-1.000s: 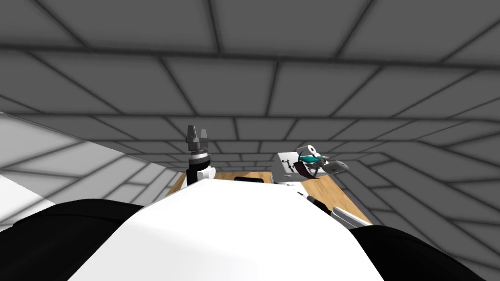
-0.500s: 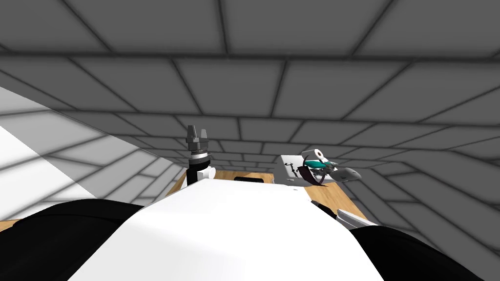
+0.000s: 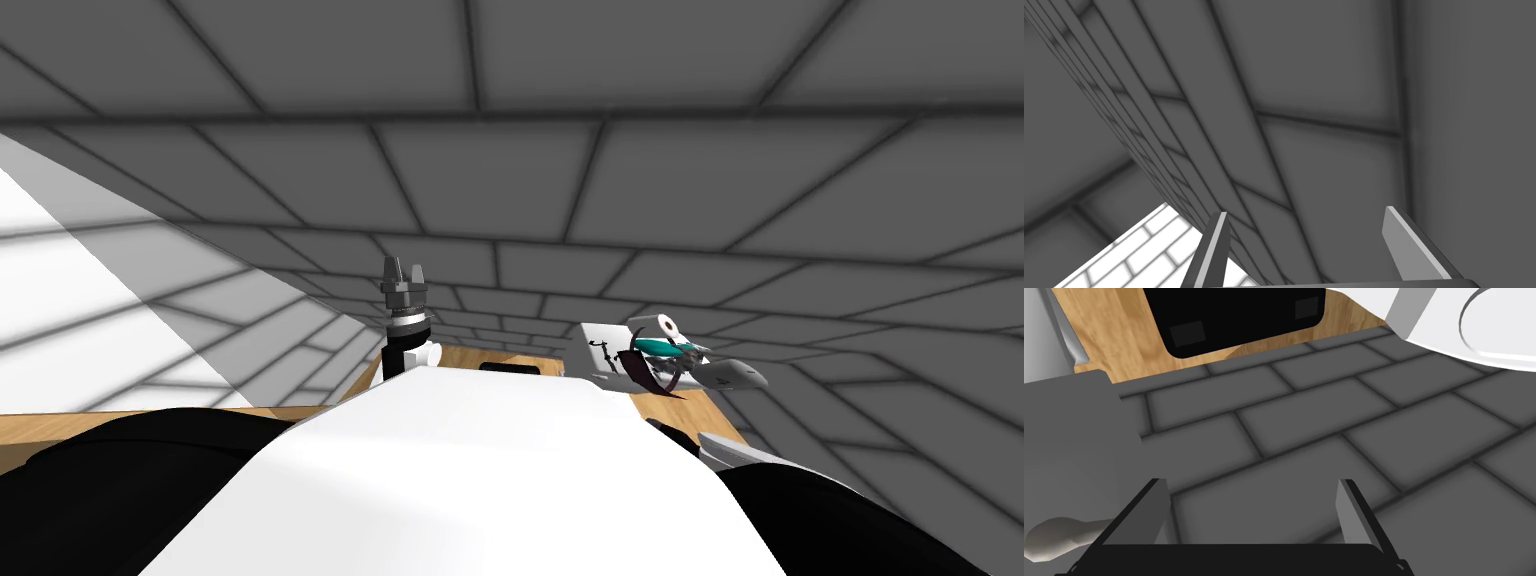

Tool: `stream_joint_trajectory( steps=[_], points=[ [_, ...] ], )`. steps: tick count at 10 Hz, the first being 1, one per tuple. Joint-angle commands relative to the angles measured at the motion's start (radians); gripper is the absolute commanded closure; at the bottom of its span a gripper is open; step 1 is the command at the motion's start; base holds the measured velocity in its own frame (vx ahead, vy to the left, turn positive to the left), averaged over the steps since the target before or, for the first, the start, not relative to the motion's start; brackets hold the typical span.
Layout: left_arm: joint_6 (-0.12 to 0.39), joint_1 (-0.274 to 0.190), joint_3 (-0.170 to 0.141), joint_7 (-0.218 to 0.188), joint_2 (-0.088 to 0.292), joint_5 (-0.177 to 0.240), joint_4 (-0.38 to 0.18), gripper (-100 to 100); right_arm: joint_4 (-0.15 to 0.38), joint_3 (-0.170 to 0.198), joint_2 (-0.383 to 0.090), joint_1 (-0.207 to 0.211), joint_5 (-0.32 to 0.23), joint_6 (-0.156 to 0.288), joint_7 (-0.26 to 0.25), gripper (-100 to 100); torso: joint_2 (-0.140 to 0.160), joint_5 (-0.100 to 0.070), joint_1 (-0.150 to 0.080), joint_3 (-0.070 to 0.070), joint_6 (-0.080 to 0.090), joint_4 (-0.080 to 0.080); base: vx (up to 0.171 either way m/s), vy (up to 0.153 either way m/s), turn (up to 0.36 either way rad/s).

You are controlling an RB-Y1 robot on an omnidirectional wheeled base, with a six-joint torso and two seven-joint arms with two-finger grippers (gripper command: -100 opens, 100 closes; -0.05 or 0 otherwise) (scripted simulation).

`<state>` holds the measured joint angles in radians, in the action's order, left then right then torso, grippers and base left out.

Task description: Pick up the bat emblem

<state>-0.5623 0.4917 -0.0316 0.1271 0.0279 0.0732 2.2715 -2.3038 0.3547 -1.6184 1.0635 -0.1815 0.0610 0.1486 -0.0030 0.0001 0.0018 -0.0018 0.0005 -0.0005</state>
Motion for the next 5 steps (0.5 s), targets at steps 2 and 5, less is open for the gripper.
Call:
stream_joint_trajectory(
  steps=[2, 5],
  points=[
    [0.0, 0.0, 0.0, 0.0, 0.0, 0.0, 0.0, 0, -0.002, -0.004, -0.06, 0.016, -0.001, 0.015, 0.004, -100, 0.0, 0.0, 0.0, 0.0, 0.001, 0.0, 0.013, -0.003, 0.029],
    [0.0, 0.0, 0.0, 0.0, 0.0, 0.0, 0.0, 0, 0.008, 0.023, -0.162, 0.041, -0.007, 0.065, 0.009, -100, 0.0, 0.0, 0.0, 0.0, 0.001, 0.0, 0.018, 0.005, 0.19]
  ],
)
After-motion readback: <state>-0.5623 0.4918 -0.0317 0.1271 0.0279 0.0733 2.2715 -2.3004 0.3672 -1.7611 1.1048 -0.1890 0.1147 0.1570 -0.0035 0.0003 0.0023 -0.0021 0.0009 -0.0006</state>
